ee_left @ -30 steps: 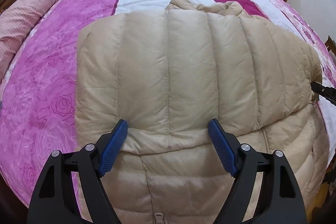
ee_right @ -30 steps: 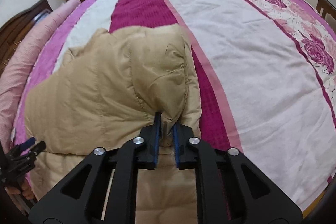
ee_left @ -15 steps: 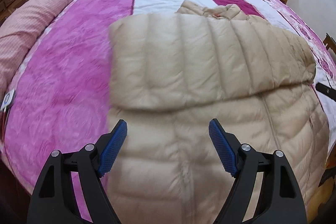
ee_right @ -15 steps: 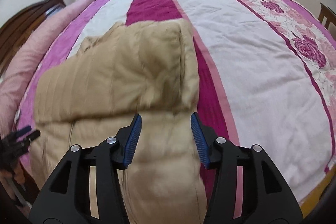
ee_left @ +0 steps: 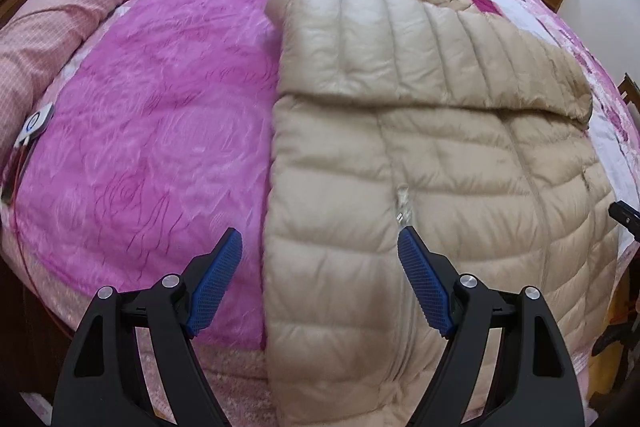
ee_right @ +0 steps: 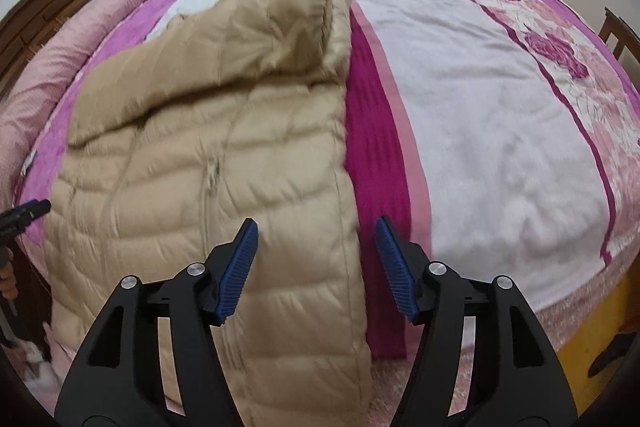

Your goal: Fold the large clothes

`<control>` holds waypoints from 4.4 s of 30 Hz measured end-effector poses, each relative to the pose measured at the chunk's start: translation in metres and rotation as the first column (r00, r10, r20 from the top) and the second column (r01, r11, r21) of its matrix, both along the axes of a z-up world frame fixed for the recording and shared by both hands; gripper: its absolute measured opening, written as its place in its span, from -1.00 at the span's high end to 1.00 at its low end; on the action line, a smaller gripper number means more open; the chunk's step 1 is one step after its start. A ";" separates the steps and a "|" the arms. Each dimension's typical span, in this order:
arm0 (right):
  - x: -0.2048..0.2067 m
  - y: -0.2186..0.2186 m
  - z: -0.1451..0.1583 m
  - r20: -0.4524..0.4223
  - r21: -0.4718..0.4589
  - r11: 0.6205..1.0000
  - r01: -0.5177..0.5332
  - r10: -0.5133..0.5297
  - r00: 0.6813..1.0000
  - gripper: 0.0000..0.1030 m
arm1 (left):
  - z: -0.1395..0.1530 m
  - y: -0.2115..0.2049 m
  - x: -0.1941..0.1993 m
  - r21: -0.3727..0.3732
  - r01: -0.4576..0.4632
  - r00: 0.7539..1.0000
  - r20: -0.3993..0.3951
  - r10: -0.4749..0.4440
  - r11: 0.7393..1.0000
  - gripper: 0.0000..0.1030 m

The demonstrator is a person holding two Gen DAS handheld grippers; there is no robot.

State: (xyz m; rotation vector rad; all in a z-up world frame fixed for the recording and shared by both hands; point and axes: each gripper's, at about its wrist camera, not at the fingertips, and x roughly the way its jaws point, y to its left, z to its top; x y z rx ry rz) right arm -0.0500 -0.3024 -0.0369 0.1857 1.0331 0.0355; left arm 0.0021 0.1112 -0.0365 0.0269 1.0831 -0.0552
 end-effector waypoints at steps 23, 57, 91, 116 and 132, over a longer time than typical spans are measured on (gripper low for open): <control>-0.054 0.012 -0.041 -0.089 -0.024 0.997 -0.067 0.065 0.994 -0.23 | -0.043 0.001 -0.058 -0.041 0.026 0.992 -0.123 -0.031 0.999 -0.53; -0.090 0.034 0.026 0.057 0.087 0.979 -0.187 0.182 0.982 0.80 | 0.022 -0.009 -0.097 -0.132 0.255 0.963 -0.053 -0.264 0.958 0.79; -0.010 0.025 0.119 0.230 -0.083 0.980 -0.179 0.194 0.954 0.82 | 0.126 -0.004 -0.016 0.038 0.185 0.956 0.226 -0.189 0.982 0.82; 0.110 0.025 0.017 0.121 -0.028 0.998 -0.053 0.056 0.991 0.40 | 0.026 -0.027 0.105 0.177 0.124 0.980 0.131 -0.149 0.976 0.66; 0.085 0.014 0.052 0.151 -0.021 1.000 -0.005 0.008 0.989 -0.22 | 0.081 0.007 0.041 0.119 0.158 0.967 0.183 -0.178 0.980 -0.53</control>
